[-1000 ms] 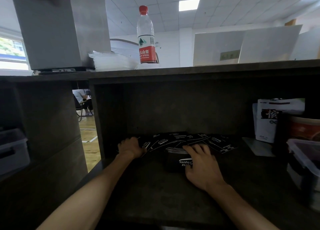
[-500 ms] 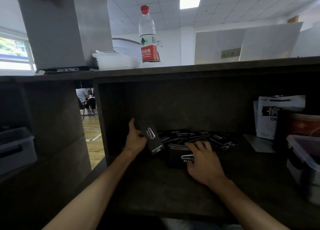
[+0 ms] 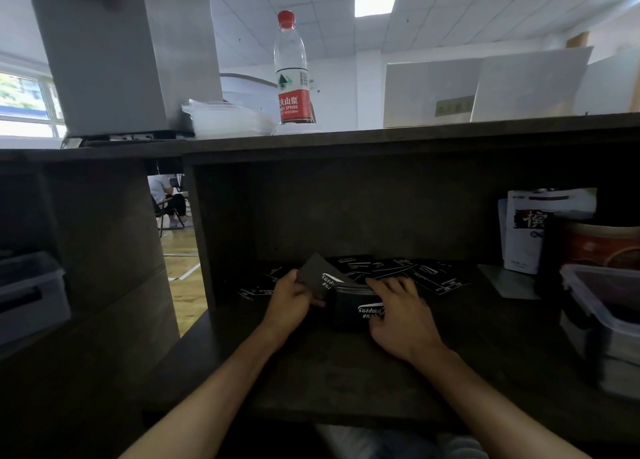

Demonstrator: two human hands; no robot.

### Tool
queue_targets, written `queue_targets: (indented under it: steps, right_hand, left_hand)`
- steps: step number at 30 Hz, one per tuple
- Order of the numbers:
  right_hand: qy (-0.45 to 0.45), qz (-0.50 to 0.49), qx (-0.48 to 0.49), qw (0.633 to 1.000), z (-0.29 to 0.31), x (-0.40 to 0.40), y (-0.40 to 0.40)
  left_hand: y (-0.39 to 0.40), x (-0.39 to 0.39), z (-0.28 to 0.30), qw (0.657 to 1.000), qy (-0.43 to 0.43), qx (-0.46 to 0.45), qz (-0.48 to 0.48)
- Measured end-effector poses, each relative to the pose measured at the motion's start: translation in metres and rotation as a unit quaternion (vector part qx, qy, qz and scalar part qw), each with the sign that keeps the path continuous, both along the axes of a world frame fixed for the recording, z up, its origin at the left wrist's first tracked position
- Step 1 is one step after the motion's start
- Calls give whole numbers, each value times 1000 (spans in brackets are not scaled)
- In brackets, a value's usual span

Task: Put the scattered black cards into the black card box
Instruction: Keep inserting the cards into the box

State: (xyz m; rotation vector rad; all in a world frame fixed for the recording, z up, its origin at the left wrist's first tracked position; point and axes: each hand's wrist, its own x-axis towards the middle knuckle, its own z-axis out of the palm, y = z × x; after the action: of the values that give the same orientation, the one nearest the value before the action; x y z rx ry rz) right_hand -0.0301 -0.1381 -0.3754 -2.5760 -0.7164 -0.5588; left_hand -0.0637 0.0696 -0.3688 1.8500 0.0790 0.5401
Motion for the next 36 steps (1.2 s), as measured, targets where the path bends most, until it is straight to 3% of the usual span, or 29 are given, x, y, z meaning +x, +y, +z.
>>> queue_targets:
  steps: [5,11,17,21,27,36]
  right_hand:
    - [-9,0,0,1000,2,-2,-1]
    - [-29,-8,20,999,1,-5,-2]
    - [-4,8,31,999,2,-11,-3]
    - [-3,17,2,1000,2,-11,-2]
    - [-12,8,0,1000,1,-13,-1]
    - [-29,5,-59,998,4,-12,-10]
  left_hand:
    - [-2,-1,5,998,9,-55,-17]
    - [3,-6,4,994,-65,-91,-5]
    - [2,-10,1,995,34,38,-85]
    - [-6,-6,1,984,107,132,-44]
    - [-55,3,11,989,110,-84,52]
    - [-76,12,17,991,98,-80,50]
